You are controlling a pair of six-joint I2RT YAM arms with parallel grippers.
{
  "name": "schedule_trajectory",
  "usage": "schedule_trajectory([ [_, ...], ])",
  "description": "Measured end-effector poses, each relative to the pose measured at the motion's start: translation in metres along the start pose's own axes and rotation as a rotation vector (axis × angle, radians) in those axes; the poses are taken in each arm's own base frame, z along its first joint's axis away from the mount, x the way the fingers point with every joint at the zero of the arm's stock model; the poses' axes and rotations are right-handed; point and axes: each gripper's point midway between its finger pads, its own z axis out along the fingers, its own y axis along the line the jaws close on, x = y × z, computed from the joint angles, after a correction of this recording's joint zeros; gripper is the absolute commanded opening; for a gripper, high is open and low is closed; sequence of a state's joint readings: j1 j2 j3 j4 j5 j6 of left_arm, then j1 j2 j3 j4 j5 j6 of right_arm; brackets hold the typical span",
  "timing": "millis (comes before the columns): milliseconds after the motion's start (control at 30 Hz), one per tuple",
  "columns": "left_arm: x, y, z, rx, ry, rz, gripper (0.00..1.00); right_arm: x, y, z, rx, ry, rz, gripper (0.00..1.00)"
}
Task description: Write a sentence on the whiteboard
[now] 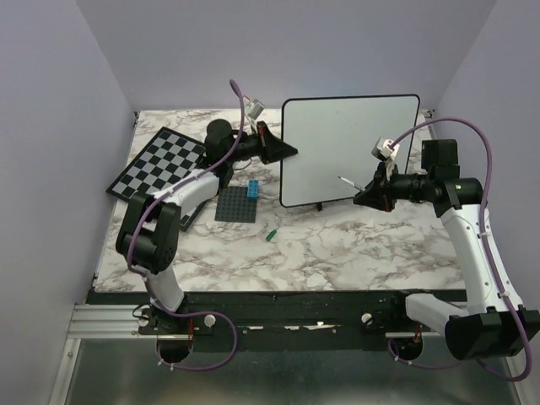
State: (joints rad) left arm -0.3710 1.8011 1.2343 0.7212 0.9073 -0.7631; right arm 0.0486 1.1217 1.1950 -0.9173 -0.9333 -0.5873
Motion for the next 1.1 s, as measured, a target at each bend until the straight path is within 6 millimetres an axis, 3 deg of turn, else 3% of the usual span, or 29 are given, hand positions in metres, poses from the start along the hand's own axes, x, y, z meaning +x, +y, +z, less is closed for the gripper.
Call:
schedule_trajectory([
  [133,0.043,-0.034,-0.006,-0.022,0.031,0.03,0.0,0.008,0.003,-0.004,0.014,0.03,0.018,0.01],
  [233,0.087,-0.056,-0.011,-0.028,0.067,0.034,0.0,0.018,0.005,-0.002,0.01,0.049,0.044,0.01],
  [367,0.116,-0.07,-0.017,-0.008,0.072,0.052,0.0,0.023,0.007,0.001,-0.002,0.06,0.056,0.01],
  [500,0.127,-0.064,-0.027,-0.033,0.058,0.056,0.0,0.022,0.015,0.005,-0.029,0.064,0.036,0.0],
  [767,0.135,-0.065,-0.036,-0.034,0.037,0.088,0.0,0.034,0.053,0.027,-0.134,0.12,-0.029,0.0],
  [1000,0.138,-0.065,-0.04,-0.026,0.037,0.129,0.0,0.035,0.036,0.042,-0.142,0.159,-0.042,0.01],
  [1100,0.14,-0.063,-0.039,-0.02,0.041,0.151,0.0,0.017,0.024,0.044,-0.132,0.141,-0.106,0.0],
])
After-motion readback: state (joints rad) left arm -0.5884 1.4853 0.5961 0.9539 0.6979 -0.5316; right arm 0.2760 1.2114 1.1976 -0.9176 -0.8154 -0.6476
